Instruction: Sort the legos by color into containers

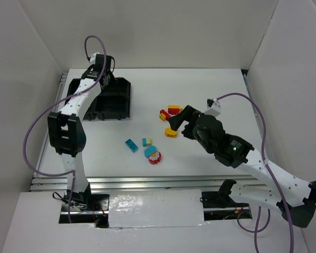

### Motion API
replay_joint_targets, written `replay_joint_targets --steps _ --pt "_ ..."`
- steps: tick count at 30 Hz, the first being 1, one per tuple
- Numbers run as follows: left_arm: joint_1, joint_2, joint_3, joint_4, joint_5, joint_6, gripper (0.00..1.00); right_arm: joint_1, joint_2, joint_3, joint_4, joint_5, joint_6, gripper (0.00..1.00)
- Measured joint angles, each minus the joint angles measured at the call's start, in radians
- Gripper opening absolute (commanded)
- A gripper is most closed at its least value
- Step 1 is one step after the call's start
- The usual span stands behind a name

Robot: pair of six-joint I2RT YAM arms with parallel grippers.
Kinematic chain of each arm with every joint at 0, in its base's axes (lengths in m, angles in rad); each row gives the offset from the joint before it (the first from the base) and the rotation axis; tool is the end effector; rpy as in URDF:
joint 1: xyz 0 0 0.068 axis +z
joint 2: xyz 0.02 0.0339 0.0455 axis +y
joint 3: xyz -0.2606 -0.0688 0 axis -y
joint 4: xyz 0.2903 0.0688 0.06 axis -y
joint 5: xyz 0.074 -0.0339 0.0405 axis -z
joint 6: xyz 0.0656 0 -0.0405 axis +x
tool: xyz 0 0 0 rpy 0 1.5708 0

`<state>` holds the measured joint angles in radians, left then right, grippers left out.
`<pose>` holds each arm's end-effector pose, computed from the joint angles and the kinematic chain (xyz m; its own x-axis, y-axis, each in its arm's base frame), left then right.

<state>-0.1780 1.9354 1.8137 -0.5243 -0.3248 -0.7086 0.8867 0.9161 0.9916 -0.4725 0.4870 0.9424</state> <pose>0.5126 -0.0710 0.2993 -0.3959 -0.5554 -0.7313 -0.4486 0.8118 -0.3738 0.1931 0.1883 0.3509 -0.4771 0.5462 -0.6885 -0.0446 0.7673 0.6397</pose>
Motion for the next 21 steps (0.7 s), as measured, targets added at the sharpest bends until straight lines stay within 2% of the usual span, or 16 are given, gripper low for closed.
replay_joint_targets --steps 3,6,7,8,9,11,13,21 --pt "0.019 0.13 0.109 -0.05 -0.013 0.006 0.19 -0.013 -0.001 -0.005 -0.003 -0.019 -0.019 1.0" --pt "0.03 0.225 0.201 -0.098 -0.021 0.023 0.31 -0.023 -0.003 -0.011 -0.002 -0.033 -0.035 1.0" --pt "0.033 0.246 0.225 -0.111 -0.02 0.027 0.43 -0.025 -0.005 -0.017 -0.002 -0.036 -0.041 1.0" --pt "0.037 0.266 0.249 -0.122 -0.019 0.03 0.5 -0.028 -0.005 -0.023 -0.003 -0.04 -0.045 1.0" --pt "0.04 0.283 0.274 -0.132 -0.018 0.036 0.64 -0.029 -0.005 -0.029 -0.003 -0.042 -0.048 1.0" --pt "0.044 0.304 0.311 -0.138 -0.016 0.041 0.74 -0.034 -0.005 -0.041 -0.005 -0.051 -0.054 1.0" --pt "0.046 0.31 0.326 -0.144 -0.014 0.053 0.98 -0.037 -0.003 -0.046 -0.008 -0.058 -0.061 1.0" --pt "0.051 0.283 0.308 -0.159 -0.005 0.05 1.0 -0.046 0.041 -0.046 -0.005 -0.089 -0.093 1.0"
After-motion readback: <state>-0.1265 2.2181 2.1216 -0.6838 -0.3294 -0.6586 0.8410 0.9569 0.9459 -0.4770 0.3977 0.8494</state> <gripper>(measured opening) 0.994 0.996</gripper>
